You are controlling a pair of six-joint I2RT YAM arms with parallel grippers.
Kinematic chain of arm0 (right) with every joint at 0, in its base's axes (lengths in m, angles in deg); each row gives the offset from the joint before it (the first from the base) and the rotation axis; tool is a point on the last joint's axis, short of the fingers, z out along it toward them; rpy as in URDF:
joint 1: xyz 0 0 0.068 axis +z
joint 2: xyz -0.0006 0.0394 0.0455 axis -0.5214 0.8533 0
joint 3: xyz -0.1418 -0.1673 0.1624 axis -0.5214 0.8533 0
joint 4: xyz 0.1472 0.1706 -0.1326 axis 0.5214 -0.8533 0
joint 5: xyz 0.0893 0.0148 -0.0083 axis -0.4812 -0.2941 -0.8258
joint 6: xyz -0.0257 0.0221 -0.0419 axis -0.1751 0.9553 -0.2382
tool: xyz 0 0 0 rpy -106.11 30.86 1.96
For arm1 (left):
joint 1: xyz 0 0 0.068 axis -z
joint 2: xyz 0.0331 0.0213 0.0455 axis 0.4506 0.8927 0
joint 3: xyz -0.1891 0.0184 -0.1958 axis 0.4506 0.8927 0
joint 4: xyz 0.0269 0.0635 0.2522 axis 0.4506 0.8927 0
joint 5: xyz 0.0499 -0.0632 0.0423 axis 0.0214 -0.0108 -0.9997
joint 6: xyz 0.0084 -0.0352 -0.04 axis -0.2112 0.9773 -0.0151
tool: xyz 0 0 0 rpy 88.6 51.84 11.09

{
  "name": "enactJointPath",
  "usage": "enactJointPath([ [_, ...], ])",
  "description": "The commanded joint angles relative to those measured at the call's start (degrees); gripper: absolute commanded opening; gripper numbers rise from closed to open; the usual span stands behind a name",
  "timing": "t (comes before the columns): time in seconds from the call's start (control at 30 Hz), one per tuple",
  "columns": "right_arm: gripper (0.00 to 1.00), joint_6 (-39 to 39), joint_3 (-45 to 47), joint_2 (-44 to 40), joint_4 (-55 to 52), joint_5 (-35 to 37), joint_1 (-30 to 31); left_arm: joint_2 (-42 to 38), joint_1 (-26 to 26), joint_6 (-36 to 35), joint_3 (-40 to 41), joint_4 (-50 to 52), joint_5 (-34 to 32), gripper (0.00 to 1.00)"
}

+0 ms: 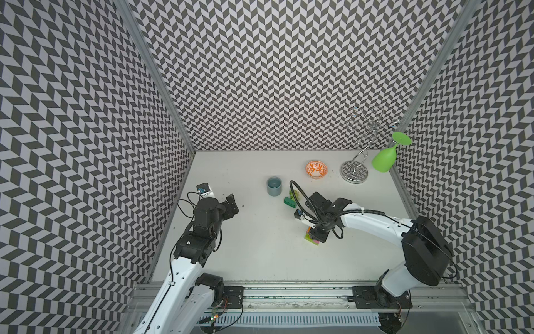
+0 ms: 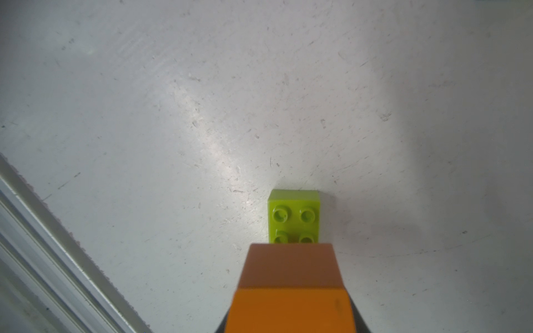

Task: Assemble the letter s with lego
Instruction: Assemble the lego brick with the lego brick.

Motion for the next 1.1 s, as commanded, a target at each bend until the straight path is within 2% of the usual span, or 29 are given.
enactJointPath([
  [0.0,0.00,0.5,1.2,3.3,-0.1,-1.3,1.2,-0.6,0.1,-0.8,0.1,-0.1,-0.6,0.89],
  [0.4,0.00,1.2,1.1,5.8,-0.1,-0.2,3.3,-0.7,0.1,-0.8,0.0,0.0,-0.7,0.89],
  [0.57,0.00,0.1,0.0,4.3,0.7,0.4,4.2,-0.7,0.0,-0.8,-0.1,-0.1,-0.8,0.89],
  [0.73,0.00,-6.2,-8.0,5.2,-1.9,2.8,5.0,-0.8,-0.2,-0.7,0.1,-0.1,-0.7,0.89],
  [1.07,0.02,-15.6,-25.0,17.4,-6.2,5.5,5.7,-0.7,-0.4,-0.7,0.0,-0.1,-0.8,0.89],
])
